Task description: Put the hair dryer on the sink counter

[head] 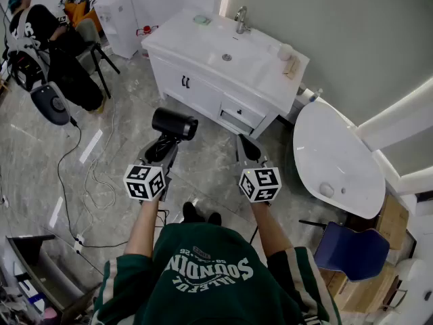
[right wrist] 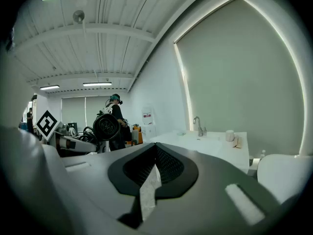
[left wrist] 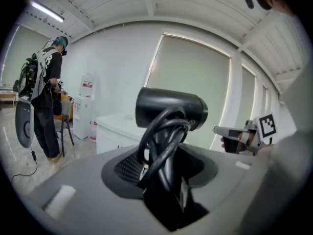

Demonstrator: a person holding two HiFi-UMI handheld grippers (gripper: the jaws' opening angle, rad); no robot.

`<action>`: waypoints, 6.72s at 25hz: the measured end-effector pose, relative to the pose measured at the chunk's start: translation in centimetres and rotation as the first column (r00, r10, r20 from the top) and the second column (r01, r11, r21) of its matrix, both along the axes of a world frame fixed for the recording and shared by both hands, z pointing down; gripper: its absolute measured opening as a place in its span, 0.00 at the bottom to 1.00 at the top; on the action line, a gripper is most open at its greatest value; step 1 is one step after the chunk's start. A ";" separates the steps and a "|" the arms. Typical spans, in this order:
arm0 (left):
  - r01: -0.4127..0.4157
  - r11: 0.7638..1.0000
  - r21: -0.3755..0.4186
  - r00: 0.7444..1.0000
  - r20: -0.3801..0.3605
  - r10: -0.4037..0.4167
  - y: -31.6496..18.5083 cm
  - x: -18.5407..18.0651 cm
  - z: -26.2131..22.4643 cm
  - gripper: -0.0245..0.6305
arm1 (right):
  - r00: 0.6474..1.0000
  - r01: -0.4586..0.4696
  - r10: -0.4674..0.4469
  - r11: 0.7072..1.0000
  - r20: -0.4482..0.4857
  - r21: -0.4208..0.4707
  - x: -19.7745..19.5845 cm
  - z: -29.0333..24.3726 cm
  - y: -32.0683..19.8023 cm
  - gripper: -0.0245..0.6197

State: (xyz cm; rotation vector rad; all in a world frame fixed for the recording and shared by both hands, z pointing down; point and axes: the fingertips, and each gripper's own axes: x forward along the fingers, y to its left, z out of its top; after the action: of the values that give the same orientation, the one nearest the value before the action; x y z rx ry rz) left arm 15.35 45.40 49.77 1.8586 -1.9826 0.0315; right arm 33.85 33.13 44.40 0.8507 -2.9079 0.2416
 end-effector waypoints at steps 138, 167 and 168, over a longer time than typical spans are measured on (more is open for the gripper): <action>-0.305 0.888 -0.343 0.950 -0.175 0.259 -65.4 -52.7 17.3 0.40 | 0.920 -0.375 0.331 0.898 -0.209 -0.231 -44.6 11.4 -57.1 0.04; -0.233 0.851 -0.471 0.972 -0.111 0.205 -71.5 -56.4 23.4 0.40 | 0.859 -0.506 0.457 0.828 -0.230 -0.241 -39.9 12.1 -57.2 0.04; -0.230 0.847 -0.479 0.973 -0.107 0.204 -71.6 -56.5 23.7 0.40 | 0.859 -0.506 0.457 0.828 -0.233 -0.242 -40.0 12.2 -57.2 0.04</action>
State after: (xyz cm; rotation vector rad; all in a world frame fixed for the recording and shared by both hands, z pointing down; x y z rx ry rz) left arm -41.19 -26.20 73.47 1.7048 -1.5300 0.5015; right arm -6.10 -24.02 56.55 1.4563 -2.3666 0.5971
